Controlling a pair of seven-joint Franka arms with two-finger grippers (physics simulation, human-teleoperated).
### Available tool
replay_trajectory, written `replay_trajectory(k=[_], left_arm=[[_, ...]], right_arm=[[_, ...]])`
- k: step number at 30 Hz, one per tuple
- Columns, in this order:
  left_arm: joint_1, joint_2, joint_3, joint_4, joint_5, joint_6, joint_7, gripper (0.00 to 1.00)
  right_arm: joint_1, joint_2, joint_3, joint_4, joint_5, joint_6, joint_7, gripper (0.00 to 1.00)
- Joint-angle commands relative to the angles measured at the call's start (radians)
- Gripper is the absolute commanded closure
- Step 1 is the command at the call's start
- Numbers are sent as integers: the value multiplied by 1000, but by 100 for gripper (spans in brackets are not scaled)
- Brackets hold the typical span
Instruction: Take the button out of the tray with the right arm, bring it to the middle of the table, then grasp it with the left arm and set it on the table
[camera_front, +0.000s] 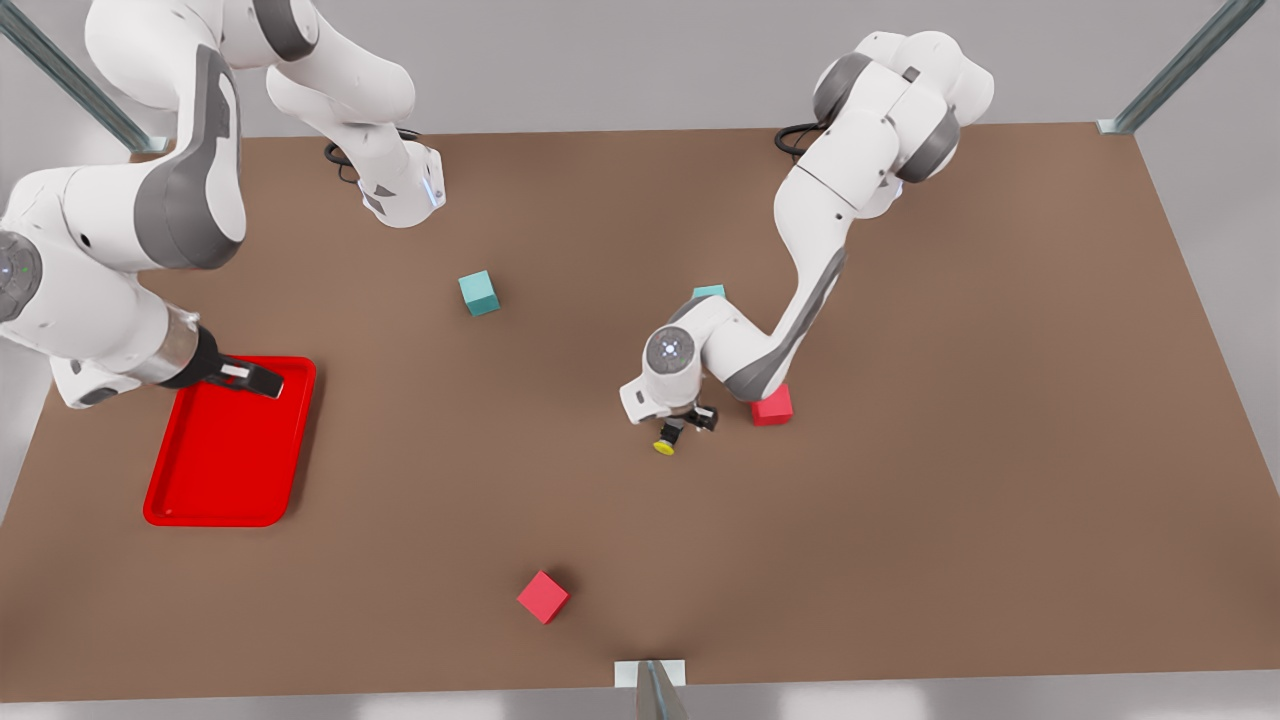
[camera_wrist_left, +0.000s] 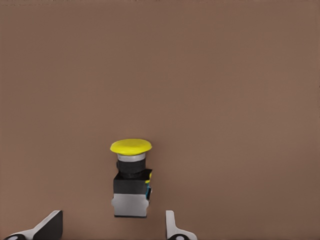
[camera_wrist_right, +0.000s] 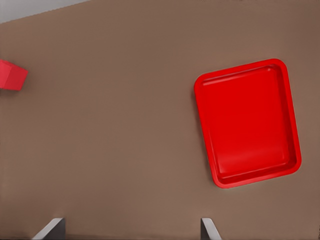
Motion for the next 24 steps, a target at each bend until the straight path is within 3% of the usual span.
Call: replay_trajectory(k=[1,18,24], left_arm=[[0,1,0,1,19,56,-39,0],[0,73,4,7,24,109,-51,1],[1,79,6,8,21,111,-53,24]], right_arm=[[13,4,1,0,-7,1,-200,0],[-23,-16,-7,10,16,9,-136,0],[-38,-5,-7,13,16,69,-136,0]])
